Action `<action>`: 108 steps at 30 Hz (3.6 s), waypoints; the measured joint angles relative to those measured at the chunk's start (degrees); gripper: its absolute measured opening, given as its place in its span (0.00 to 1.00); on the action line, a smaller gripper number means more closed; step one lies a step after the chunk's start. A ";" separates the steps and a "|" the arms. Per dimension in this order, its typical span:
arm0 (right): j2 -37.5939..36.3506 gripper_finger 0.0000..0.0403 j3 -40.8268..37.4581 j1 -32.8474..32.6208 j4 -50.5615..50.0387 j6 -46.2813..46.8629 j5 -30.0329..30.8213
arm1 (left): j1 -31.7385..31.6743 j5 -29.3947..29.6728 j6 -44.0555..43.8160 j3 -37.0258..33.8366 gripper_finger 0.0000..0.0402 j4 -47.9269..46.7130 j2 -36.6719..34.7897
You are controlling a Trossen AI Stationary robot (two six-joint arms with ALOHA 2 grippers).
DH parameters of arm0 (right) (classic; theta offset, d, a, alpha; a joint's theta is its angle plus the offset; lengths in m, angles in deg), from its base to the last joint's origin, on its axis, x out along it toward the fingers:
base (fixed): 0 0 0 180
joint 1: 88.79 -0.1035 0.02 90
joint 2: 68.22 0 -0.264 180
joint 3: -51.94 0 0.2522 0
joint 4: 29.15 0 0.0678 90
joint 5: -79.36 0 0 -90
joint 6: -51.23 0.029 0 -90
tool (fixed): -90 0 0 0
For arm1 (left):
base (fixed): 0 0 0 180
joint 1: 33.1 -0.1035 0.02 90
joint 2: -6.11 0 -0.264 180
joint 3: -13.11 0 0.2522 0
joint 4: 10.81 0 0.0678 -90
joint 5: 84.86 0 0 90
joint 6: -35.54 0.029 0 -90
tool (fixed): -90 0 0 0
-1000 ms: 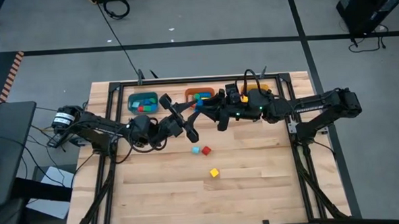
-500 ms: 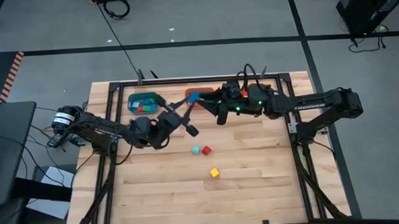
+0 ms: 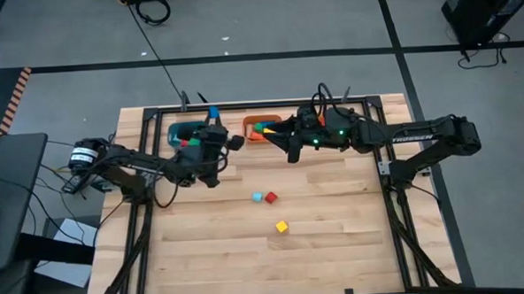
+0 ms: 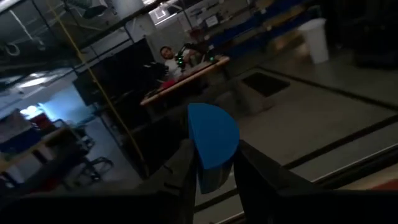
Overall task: Sort blocks by size
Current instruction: Put the blue half-circle block into the blue bin, then put the red half-circle block into the blue bin
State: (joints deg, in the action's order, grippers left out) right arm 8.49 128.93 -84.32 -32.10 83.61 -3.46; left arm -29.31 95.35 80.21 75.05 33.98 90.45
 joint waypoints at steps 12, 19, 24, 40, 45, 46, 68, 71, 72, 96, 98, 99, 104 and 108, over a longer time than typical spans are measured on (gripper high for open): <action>0.07 0.60 0.00 -1.01 -4.64 0.48 0.06 | -8.29 -0.07 -8.46 -11.57 0.23 0.19 -0.01; 0.07 0.59 0.00 -0.98 -4.90 0.46 0.22 | -10.57 -0.15 -15.21 -18.22 0.23 -0.08 -0.02; 0.09 0.59 0.00 -0.98 -5.01 0.48 0.20 | -10.55 -0.24 -22.28 -23.09 0.23 -0.75 -0.01; 0.09 0.60 0.00 -0.97 -5.06 1.18 0.22 | -12.98 -26.72 -76.58 -24.76 0.23 -28.41 -1.03; 0.09 0.59 0.00 -0.96 -6.46 1.14 0.22 | -17.56 -33.68 -90.59 -22.57 0.23 -52.22 -6.89; 0.09 0.59 0.00 -0.96 -7.03 1.12 0.22 | -18.66 -34.83 -91.54 -22.18 0.23 -55.54 -8.20; 0.11 0.60 0.00 -0.16 -7.94 0.98 0.85 | -33.19 -56.46 -89.82 -20.97 0.34 -67.94 -14.43; 0.11 0.59 0.00 -0.35 -7.94 0.98 0.85 | -33.19 -56.90 -86.51 -19.81 0.38 -67.87 -14.40; 0.11 0.59 0.00 -0.37 -7.94 0.98 0.85 | -33.19 -57.07 -85.51 -19.29 0.40 -67.72 -14.40; 7.62 0.59 0.00 -6.00 -21.54 -4.19 0.91 | -30.51 -77.02 -62.88 -5.10 0.45 -67.87 -14.39; 11.03 0.59 0.00 -6.90 -21.49 -6.71 0.92 | -29.69 -77.05 -62.88 -5.09 0.45 -68.04 -14.38; 12.97 0.58 0.00 -7.26 -21.29 -7.87 0.93 | -29.35 -77.05 -62.88 -5.07 0.45 -68.14 -14.38; 21.33 0.58 0.00 -9.00 -19.42 -17.11 -0.58 | -27.93 -77.05 -62.88 -5.07 0.45 -70.45 -14.38; 25.29 0.58 0.31 -9.81 -19.59 -20.17 -0.92 | -27.05 -77.05 -62.88 -5.07 0.45 -73.40 -14.38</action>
State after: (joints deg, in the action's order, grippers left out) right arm 33.78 129.23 -94.13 -51.69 63.44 -4.38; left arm -56.36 18.30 17.32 69.98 -39.42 76.06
